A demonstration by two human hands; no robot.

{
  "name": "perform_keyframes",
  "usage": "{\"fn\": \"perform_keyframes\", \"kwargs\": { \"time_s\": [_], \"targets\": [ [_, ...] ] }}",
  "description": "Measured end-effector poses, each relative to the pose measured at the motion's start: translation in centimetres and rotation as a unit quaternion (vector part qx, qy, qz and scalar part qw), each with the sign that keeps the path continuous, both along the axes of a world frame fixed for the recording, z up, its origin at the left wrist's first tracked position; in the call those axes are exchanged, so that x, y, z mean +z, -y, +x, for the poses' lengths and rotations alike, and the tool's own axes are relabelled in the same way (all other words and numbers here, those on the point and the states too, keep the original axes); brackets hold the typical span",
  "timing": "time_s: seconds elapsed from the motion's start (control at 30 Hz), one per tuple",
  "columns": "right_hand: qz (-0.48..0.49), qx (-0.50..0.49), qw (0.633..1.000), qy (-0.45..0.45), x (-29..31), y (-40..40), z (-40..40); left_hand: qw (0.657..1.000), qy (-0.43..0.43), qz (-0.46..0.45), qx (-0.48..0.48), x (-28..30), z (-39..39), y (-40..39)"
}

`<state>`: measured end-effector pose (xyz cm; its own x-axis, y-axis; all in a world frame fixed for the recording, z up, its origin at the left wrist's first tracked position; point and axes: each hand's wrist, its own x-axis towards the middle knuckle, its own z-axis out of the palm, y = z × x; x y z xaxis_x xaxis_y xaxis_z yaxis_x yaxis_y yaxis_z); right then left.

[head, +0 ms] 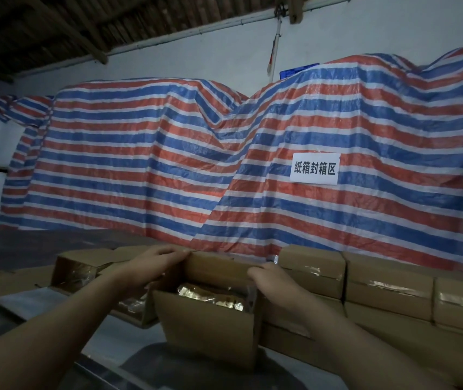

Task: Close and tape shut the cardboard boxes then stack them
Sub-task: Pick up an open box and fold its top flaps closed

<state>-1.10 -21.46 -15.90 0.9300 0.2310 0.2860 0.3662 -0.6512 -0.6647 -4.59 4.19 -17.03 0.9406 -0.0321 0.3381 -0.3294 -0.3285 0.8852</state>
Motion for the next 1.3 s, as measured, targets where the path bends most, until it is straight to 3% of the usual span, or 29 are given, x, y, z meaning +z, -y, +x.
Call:
{"fn": "perform_keyframes", "kwargs": {
  "time_s": [0.17,0.27,0.37,0.47,0.87,1.3],
  "targets": [
    [0.052,-0.015,0.997,-0.06,0.1,2.2,0.2,0.994,-0.051,-0.083,-0.055,-0.8,0.1,1.1],
    [0.137,-0.039,0.986,-0.082,-0.3,3.7,0.1,0.982,-0.069,-0.159,-0.072,-2.0,0.5,3.3],
    [0.279,-0.064,0.949,-0.13,-1.0,5.3,-0.1,0.959,-0.085,-0.259,-0.077,-3.1,1.1,6.2],
    [0.364,-0.08,0.913,-0.167,-1.5,7.0,-0.6,0.947,-0.07,-0.302,-0.082,-3.6,1.9,9.1],
    [0.49,-0.079,0.851,-0.173,-2.9,18.2,-4.7,0.941,-0.144,-0.259,-0.162,-3.5,1.8,19.5],
    [0.502,-0.121,0.846,-0.136,-3.0,26.3,-7.0,0.929,-0.155,-0.25,-0.224,-3.5,1.7,28.9]
  ]
}}
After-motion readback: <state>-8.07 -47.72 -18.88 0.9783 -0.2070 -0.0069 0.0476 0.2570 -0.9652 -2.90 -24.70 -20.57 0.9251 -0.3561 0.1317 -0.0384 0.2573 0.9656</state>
